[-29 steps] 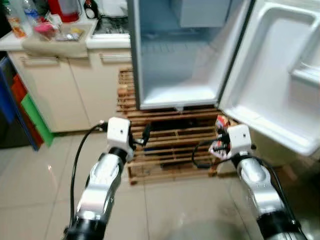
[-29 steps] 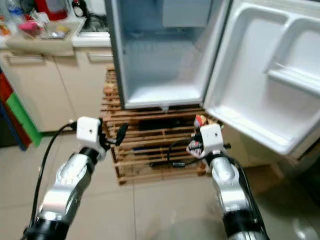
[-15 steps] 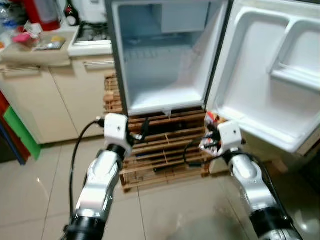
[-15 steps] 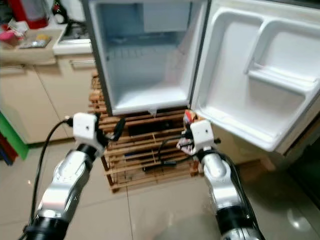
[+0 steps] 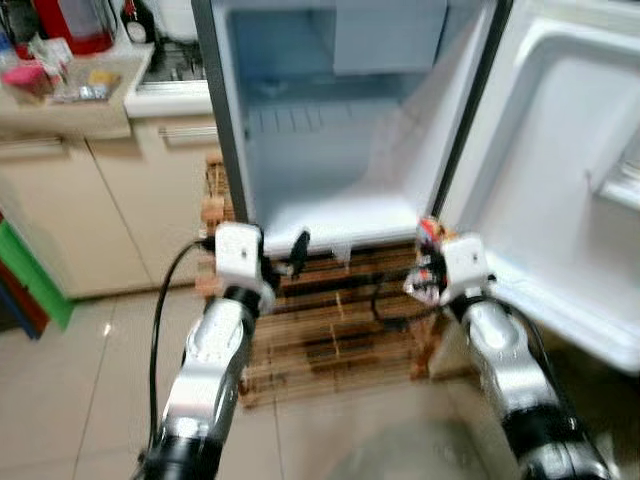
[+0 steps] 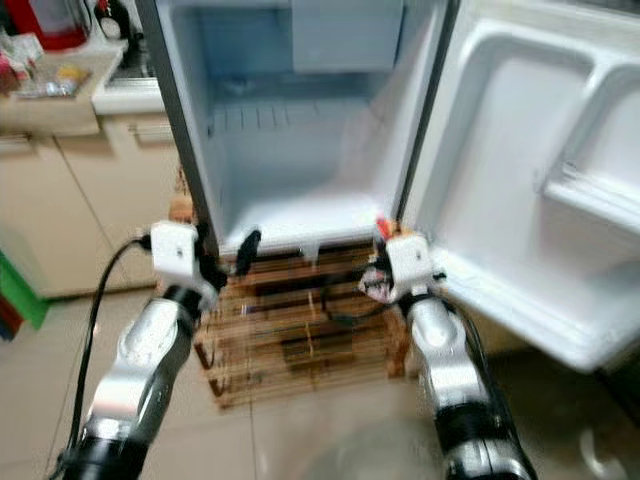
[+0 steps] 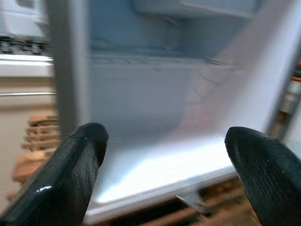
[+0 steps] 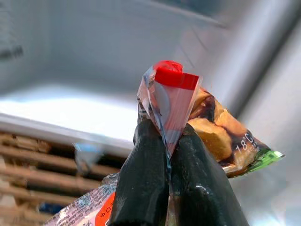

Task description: Restocking fridge

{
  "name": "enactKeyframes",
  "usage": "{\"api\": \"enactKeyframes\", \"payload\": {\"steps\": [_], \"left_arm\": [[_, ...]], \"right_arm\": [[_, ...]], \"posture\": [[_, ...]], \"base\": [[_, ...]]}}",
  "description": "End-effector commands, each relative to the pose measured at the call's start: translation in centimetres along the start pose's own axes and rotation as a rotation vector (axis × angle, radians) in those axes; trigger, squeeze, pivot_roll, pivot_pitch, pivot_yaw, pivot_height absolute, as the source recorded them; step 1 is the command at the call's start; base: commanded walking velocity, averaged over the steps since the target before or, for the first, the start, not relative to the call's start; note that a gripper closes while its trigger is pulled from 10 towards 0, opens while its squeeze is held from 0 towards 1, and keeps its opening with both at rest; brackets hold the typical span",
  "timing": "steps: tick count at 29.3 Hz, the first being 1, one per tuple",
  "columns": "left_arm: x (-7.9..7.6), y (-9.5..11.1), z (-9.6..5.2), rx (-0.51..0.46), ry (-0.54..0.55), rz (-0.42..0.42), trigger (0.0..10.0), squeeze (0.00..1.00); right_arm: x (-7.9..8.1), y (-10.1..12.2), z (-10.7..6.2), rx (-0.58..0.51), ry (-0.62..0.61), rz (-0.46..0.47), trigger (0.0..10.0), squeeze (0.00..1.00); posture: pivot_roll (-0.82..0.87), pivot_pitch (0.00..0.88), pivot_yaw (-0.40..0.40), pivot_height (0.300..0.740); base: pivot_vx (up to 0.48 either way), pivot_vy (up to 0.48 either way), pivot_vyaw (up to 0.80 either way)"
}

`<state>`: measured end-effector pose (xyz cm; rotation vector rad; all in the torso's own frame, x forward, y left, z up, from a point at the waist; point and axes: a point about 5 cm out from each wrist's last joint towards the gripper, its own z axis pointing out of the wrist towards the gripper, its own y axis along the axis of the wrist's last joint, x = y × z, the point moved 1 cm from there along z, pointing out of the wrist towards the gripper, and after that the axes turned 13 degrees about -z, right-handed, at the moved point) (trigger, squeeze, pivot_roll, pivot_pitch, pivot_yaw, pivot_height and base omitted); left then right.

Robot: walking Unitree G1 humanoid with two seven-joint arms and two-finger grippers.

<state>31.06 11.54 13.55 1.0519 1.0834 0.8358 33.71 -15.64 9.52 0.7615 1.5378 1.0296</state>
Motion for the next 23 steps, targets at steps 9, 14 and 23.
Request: {"api": "enactKeyframes", "payload": {"steps": [9,14,23], "left_arm": [[0.6,0.5,-0.3,-0.015,0.014,0.022,10.0,0.0],[0.1,1.0,-0.7,-0.026,-0.022,0.079,10.0,0.0],[-3.1,2.0,-3.9,0.095,-0.341,0.121,10.0,0.0]], "right_arm": [[1.4,2.3,1.4,-0.081,0.056,0.008,0.0,0.0],[3.3,3.1,2.8,-0.083,0.124,-0.01,0.0,0.0],[5.7,4.1,4.8,-0.024,0.181,-0.029,0.0,0.0]], "posture": [[-0.06,0.0,-0.004,0.74],[-0.03,0.0,-0.01,0.74],[0.1,0.0,-0.04,0.74]], "base": [[0.449,0.0,0.0],[0.363,0.0,0.0],[0.0,0.0,0.0]]}}
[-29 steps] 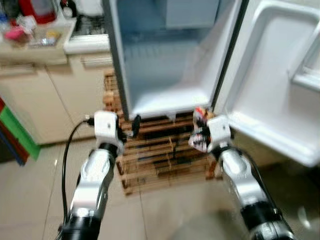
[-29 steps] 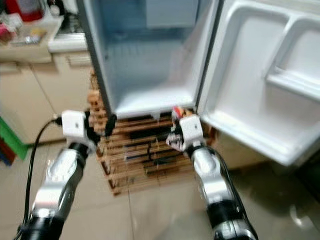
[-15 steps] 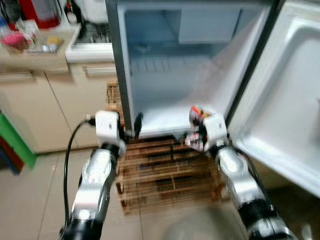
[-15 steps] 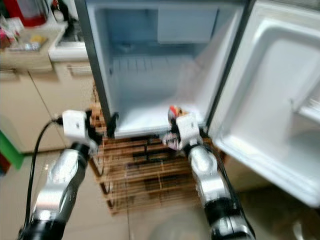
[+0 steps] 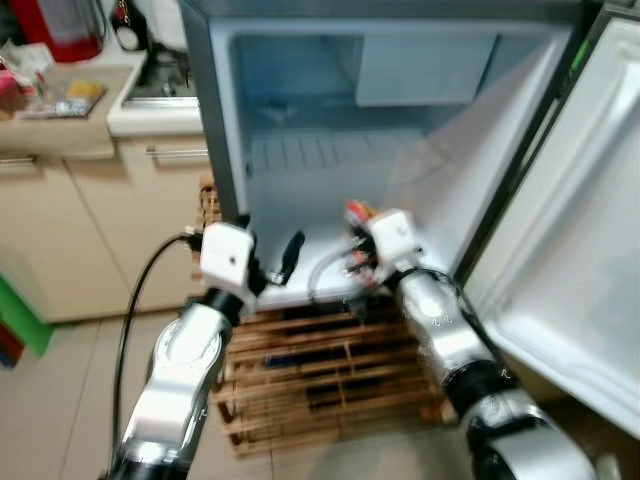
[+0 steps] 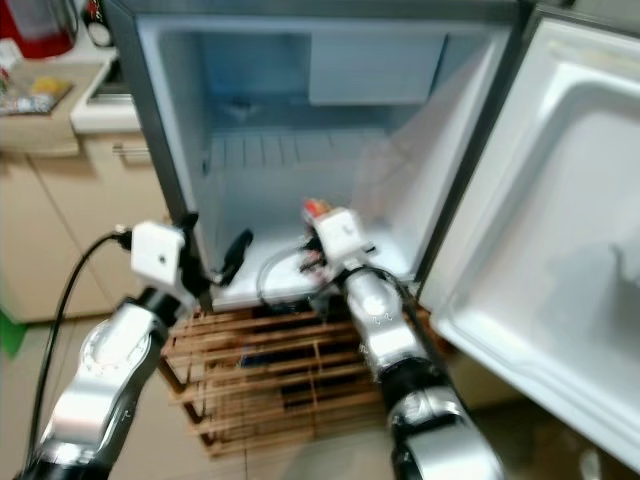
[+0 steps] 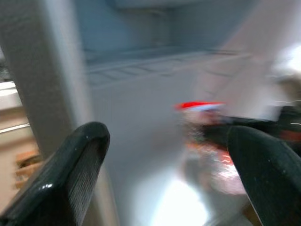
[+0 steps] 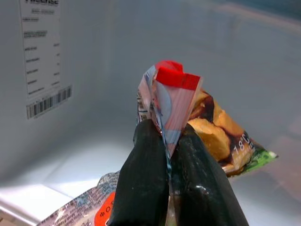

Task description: Restocking fridge

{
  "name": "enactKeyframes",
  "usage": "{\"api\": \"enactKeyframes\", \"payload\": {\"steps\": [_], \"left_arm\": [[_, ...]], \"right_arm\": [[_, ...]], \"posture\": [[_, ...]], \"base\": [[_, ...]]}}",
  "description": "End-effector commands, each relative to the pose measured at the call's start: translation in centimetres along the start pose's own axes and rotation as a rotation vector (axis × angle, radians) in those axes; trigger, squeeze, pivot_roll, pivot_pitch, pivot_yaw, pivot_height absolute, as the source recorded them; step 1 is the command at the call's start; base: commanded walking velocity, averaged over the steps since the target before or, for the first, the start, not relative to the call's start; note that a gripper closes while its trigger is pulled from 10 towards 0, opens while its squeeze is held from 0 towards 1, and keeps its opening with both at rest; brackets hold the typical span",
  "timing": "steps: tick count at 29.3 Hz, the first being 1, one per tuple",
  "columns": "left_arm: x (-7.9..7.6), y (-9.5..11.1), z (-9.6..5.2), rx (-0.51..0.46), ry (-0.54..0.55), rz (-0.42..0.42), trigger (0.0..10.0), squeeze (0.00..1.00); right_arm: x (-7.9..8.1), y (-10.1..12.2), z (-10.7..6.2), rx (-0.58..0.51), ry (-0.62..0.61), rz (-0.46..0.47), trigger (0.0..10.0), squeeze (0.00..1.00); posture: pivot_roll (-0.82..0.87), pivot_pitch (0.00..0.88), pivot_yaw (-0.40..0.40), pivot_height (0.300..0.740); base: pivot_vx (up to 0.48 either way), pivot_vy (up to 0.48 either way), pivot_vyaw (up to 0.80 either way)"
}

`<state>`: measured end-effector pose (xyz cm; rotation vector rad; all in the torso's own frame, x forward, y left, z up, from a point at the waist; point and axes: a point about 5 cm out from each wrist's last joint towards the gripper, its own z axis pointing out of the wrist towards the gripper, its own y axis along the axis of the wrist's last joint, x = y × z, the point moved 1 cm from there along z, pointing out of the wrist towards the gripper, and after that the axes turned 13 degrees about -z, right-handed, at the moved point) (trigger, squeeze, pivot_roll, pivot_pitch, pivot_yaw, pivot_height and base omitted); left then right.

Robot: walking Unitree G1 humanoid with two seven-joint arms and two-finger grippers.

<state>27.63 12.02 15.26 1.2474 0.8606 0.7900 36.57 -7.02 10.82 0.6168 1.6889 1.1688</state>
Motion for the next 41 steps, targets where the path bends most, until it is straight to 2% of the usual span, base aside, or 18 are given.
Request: {"api": "enactKeyframes", "payload": {"steps": [1,2,3,4,10,11,12,13,14,15,20,23,27,35,39,41], "left_arm": [[-2.2,0.4,-0.2,0.029,-0.128,-0.023,10.0,0.0],[-2.8,0.2,-1.4,0.074,-0.15,-0.007,10.0,0.0],[-3.0,0.2,-1.8,0.086,-0.153,-0.005,10.0,0.0],[-3.6,0.1,-3.0,0.122,-0.17,-0.012,10.0,0.0],[-4.8,0.0,-5.4,0.183,-0.204,-0.044,10.0,0.0],[-4.8,0.0,-5.4,0.183,-0.204,-0.044,10.0,0.0],[-5.5,-0.3,-6.5,0.219,-0.237,-0.045,10.0,0.0],[-5.5,-0.3,-6.5,0.219,-0.237,-0.045,10.0,0.0],[-6.2,-0.4,-7.9,0.258,-0.256,-0.02,10.0,0.0],[-6.2,-0.4,-7.9,0.258,-0.256,-0.02,10.0,0.0],[-6.7,-0.9,-10.0,0.344,-0.179,-0.077,10.0,0.0],[-7.1,-0.9,-10.5,0.35,-0.169,-0.084,10.0,0.0],[-7.6,-0.9,-10.9,0.355,-0.142,-0.094,10.0,0.0],[-7.3,-0.9,-10.7,0.329,-0.068,-0.059,10.0,0.0],[-7.0,-0.4,-10.0,0.267,0.001,-0.084,10.0,0.0],[-6.9,0.1,-9.9,0.217,0.042,-0.128,10.0,0.0]], "right_arm": [[-0.8,-0.5,0.1,0.032,-0.035,-0.013,0.0,0.0],[-0.1,-0.3,0.5,0.043,-0.029,-0.035,0.0,0.0],[0.1,-0.2,0.6,0.046,-0.027,-0.043,0.0,0.0],[1.0,0.3,1.0,0.044,-0.023,-0.064,0.0,0.0],[2.8,1.8,1.9,0.017,-0.022,-0.111,0.0,0.0],[2.8,1.8,1.9,0.017,-0.022,-0.111,0.0,0.0],[3.3,2.5,2.3,0.009,-0.024,-0.121,0.0,0.0],[3.3,2.5,2.3,0.009,-0.024,-0.121,0.0,0.0],[3.8,3.2,2.5,-0.007,-0.03,-0.144,0.0,0.0],[3.8,3.2,2.5,-0.007,-0.03,-0.144,0.0,0.0],[3.5,5.5,3.6,-0.019,-0.094,-0.225,0.0,0.0],[3.3,5.9,3.8,-0.009,-0.122,-0.228,0.0,0.0],[2.6,6.6,4.1,-0.007,-0.173,-0.164,0.0,0.0],[2.1,6.9,4.3,0.008,-0.213,-0.074,0.0,0.0],[2.1,7.3,4.4,0.004,-0.221,-0.034,0.0,0.0],[2.0,7.0,4.3,0.019,-0.223,-0.016,0.0,0.0]], "posture": [[0.1,0.0,-0.04,0.74],[0.14,0.0,-0.046,0.74],[0.14,0.0,-0.046,0.74],[0.17,0.0,-0.041,0.74],[0.18,0.054,-0.03,0.74],[0.18,0.054,-0.03,0.74],[0.19,0.089,-0.032,0.74],[0.19,0.089,-0.032,0.74],[0.21,0.102,-0.032,0.74],[0.21,0.102,-0.032,0.74],[0.24,0.15,-0.064,0.74],[0.24,0.149,-0.071,0.74],[0.26,0.161,-0.087,0.74],[0.27,0.159,-0.092,0.74],[0.26,0.161,-0.089,0.74],[0.25,0.165,-0.09,0.74]], "base": [[0.0,0.0,0.0],[0.0,0.0,0.0],[0.0,0.0,0.0],[0.0,0.0,0.0],[0.0,0.0,0.0],[0.0,0.0,0.0],[0.0,0.0,0.0],[0.0,0.0,0.0],[0.0,0.0,0.0],[0.0,0.0,0.0],[0.0,0.0,0.0],[0.0,0.0,0.0],[0.0,0.0,0.0],[0.0,0.0,0.0],[0.0,0.0,0.0],[0.0,0.0,0.0]]}}
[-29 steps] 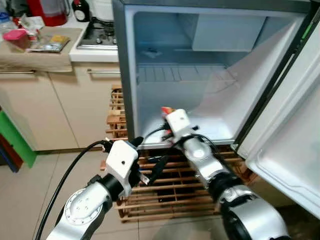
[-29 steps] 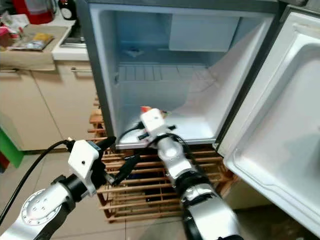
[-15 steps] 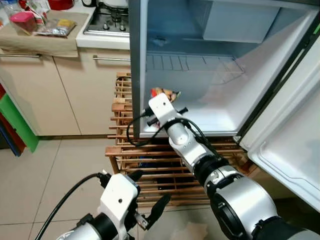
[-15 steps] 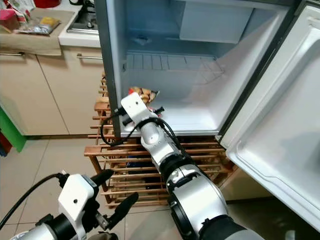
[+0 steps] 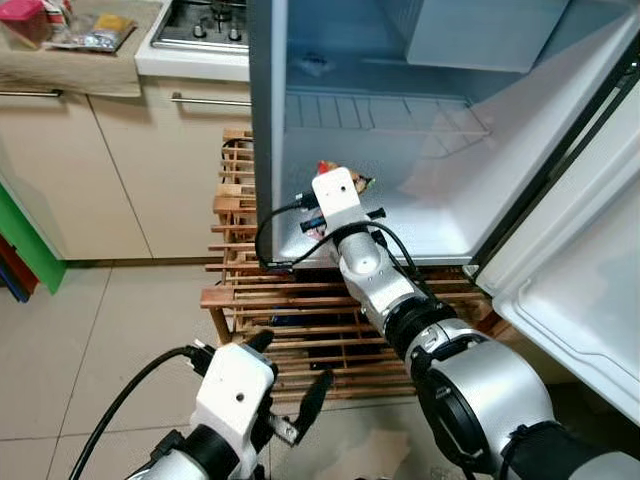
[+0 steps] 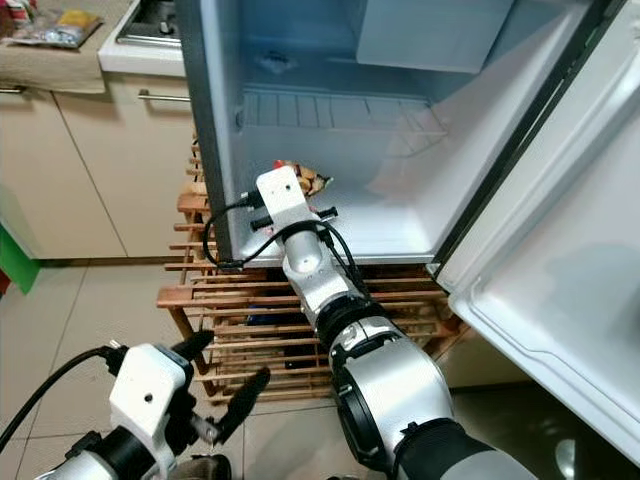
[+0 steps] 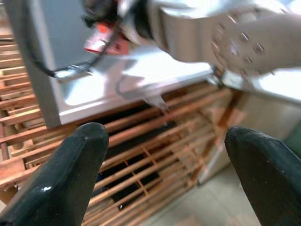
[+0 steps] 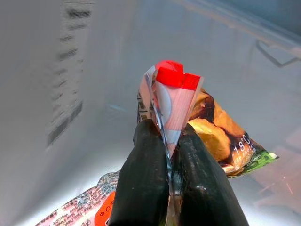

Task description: Restocking fridge

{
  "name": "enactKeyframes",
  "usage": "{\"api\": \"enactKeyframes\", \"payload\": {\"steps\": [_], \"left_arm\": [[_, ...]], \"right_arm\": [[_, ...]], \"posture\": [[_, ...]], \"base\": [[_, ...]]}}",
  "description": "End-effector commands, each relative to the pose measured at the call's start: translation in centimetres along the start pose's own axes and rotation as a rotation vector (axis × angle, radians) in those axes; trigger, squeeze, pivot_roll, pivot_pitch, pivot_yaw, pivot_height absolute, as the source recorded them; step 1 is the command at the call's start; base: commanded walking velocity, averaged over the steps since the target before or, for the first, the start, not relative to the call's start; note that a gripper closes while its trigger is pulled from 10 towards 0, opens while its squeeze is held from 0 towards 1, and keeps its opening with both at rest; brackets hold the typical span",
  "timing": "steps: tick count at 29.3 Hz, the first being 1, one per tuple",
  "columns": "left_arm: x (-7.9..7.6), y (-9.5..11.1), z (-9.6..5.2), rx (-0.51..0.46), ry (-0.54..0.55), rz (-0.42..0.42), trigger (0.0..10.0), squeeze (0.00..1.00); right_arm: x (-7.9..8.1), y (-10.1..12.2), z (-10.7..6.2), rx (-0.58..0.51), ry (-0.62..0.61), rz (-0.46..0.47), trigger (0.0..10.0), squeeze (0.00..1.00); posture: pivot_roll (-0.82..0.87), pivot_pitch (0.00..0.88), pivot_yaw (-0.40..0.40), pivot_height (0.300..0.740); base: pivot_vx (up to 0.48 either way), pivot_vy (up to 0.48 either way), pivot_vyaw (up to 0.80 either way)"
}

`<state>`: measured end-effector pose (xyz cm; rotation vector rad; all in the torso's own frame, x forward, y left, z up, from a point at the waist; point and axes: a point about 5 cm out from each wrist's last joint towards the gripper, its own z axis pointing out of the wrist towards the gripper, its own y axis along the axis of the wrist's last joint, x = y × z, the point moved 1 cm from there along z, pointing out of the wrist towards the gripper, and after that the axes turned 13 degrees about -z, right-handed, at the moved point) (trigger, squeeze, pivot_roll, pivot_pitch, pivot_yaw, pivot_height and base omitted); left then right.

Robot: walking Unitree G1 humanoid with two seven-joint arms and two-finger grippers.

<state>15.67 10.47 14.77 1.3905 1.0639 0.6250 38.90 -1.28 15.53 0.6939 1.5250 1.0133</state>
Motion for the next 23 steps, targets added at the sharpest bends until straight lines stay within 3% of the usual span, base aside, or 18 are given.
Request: {"api": "enactKeyframes", "payload": {"steps": [1,10,19,23], "left_arm": [[0.0,0.5,-0.1,-0.041,0.026,-0.023,10.0,0.0],[-0.1,0.8,-0.9,-0.075,0.087,-0.033,10.0,0.0],[-0.3,0.7,-0.8,-0.078,0.112,-0.016,10.0,0.0],[-0.4,0.6,-0.7,-0.08,0.121,-0.01,10.0,0.0]], "right_arm": [[0.2,0.4,0.1,0.008,-0.007,0.035,0.0,0.0],[-1.2,-0.4,0.3,0.036,-0.028,0.036,0.0,0.0],[-1.5,-0.6,0.4,0.055,-0.023,0.05,0.0,0.0],[-0.8,-1.1,0.2,0.085,0.019,0.092,0.0,0.0]], "posture": [[0.25,0.17,-0.094,0.74],[0.26,0.18,-0.103,0.74],[0.26,0.184,-0.114,0.74],[0.26,0.187,-0.118,0.74]], "base": [[0.368,0.0,0.0],[0.448,0.0,0.0],[0.449,0.0,0.0],[0.0,0.0,0.0]]}}
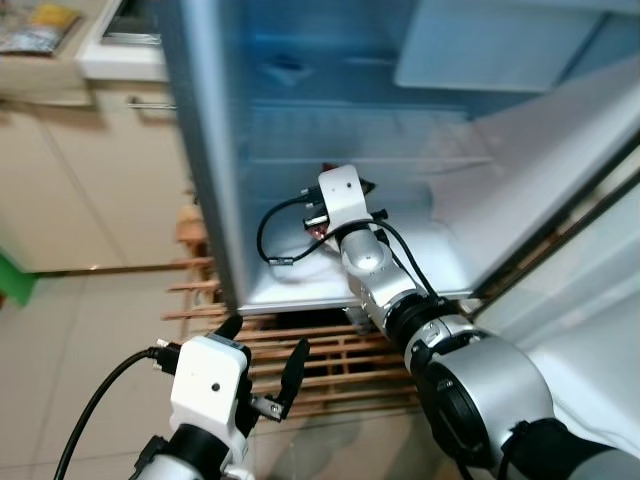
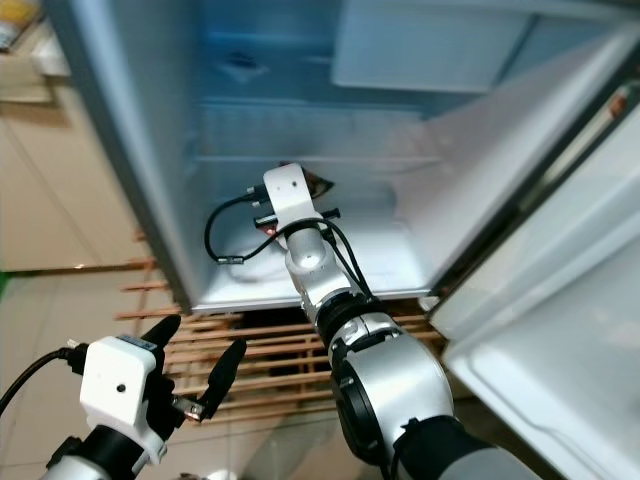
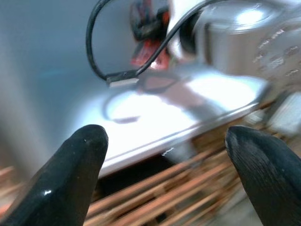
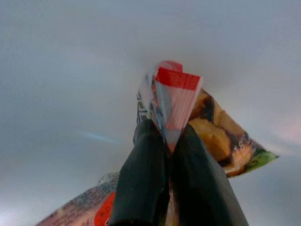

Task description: Restocking fridge

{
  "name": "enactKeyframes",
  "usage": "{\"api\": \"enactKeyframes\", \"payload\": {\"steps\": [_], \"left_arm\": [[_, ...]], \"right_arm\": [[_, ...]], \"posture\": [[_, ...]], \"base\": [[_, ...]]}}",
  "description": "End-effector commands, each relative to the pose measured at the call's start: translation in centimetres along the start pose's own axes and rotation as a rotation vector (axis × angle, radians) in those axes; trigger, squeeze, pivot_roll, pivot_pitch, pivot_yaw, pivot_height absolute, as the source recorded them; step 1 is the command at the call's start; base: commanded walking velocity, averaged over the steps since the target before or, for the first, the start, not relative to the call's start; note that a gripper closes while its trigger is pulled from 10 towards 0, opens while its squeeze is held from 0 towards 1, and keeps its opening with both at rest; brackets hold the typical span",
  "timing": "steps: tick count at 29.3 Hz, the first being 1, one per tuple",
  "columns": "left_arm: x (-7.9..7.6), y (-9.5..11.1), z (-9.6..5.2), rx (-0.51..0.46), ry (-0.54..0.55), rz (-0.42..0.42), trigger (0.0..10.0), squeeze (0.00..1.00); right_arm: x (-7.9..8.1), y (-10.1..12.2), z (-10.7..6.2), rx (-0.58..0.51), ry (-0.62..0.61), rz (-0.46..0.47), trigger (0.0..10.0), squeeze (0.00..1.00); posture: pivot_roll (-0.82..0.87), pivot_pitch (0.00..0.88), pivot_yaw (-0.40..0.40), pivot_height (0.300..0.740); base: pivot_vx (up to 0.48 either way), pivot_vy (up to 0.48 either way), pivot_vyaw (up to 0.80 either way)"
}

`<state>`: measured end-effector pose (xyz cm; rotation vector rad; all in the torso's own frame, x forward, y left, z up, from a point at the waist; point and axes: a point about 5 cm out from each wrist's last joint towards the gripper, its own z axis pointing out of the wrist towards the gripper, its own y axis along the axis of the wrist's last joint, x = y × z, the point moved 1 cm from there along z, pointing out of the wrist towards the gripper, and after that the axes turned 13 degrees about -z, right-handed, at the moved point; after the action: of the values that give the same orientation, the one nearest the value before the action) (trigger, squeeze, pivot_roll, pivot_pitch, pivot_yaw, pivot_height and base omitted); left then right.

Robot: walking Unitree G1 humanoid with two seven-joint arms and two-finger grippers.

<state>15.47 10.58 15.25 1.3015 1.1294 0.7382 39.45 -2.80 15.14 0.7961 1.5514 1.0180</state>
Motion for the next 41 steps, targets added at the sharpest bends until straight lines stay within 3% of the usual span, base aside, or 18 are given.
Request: {"api": "enactKeyframes", "payload": {"steps": [1,18,21,22,23,24,26,30,35,40,41], "left_arm": [[-0.3,0.2,-0.4,-0.011,0.004,-0.005,10.0,0.0],[-0.7,0.1,-1.2,-0.006,0.026,-0.014,10.0,0.0],[-0.9,0.1,-1.5,-0.004,0.035,-0.011,10.0,0.0],[-0.9,0.2,-1.5,-0.004,0.036,-0.01,10.0,0.0],[-0.9,0.1,-1.5,-0.003,0.039,-0.01,10.0,0.0],[-0.9,0.1,-1.5,-0.003,0.039,-0.01,10.0,0.0],[-1.0,0.1,-1.6,-0.004,0.043,-0.009,10.0,0.0],[-1.1,0.1,-1.6,-0.003,0.046,-0.009,10.0,0.0],[-1.1,0.0,-1.3,-0.005,0.047,-0.002,10.0,0.0],[-1.0,0.0,-1.0,-0.007,0.047,0.004,10.0,0.0],[-1.0,-0.1,-0.8,-0.009,0.044,0.006,10.0,0.0]], "right_arm": [[0.5,-0.1,0.0,0.023,0.023,0.025,0.0,0.0],[2.9,0.4,-0.4,0.004,0.165,0.018,0.0,0.0],[3.5,0.7,-0.5,-0.032,0.199,-0.098,0.0,0.0],[3.7,0.7,-0.6,-0.039,0.214,-0.127,4.2,0.0],[3.7,0.7,-0.6,-0.052,0.215,-0.182,10.0,0.94],[3.7,0.7,-0.6,-0.052,0.215,-0.182,10.0,0.94],[3.8,0.8,-0.7,-0.102,0.217,-0.322,10.0,1.0],[3.8,1.0,-0.7,-0.138,0.213,-0.403,10.0,1.0],[2.9,2.5,-0.4,-0.234,0.114,-0.557,10.0,1.0],[2.3,3.0,-0.2,-0.244,0.072,-0.594,10.0,1.0],[1.8,3.0,0.0,-0.219,0.06,-0.546,10.0,1.0]], "posture": [[0.26,0.191,-0.118,0.74],[0.29,0.225,-0.123,0.74],[0.3,0.236,-0.124,0.74],[0.29,0.237,-0.124,0.74],[0.29,0.239,-0.124,0.74],[0.29,0.239,-0.124,0.74],[0.29,0.243,-0.123,0.74],[0.28,0.245,-0.122,0.74],[0.27,0.244,-0.12,0.74],[0.26,0.235,-0.121,0.74],[0.25,0.234,-0.123,0.74]], "base": [[0.0,0.0,0.0],[0.0,0.0,0.0],[0.0,0.0,0.0],[0.0,0.0,0.0],[0.0,0.0,0.0],[0.0,0.0,0.0],[0.0,0.0,0.0],[0.0,0.0,0.0],[0.0,0.0,0.0],[0.0,0.0,0.0],[0.0,0.0,0.0]]}}
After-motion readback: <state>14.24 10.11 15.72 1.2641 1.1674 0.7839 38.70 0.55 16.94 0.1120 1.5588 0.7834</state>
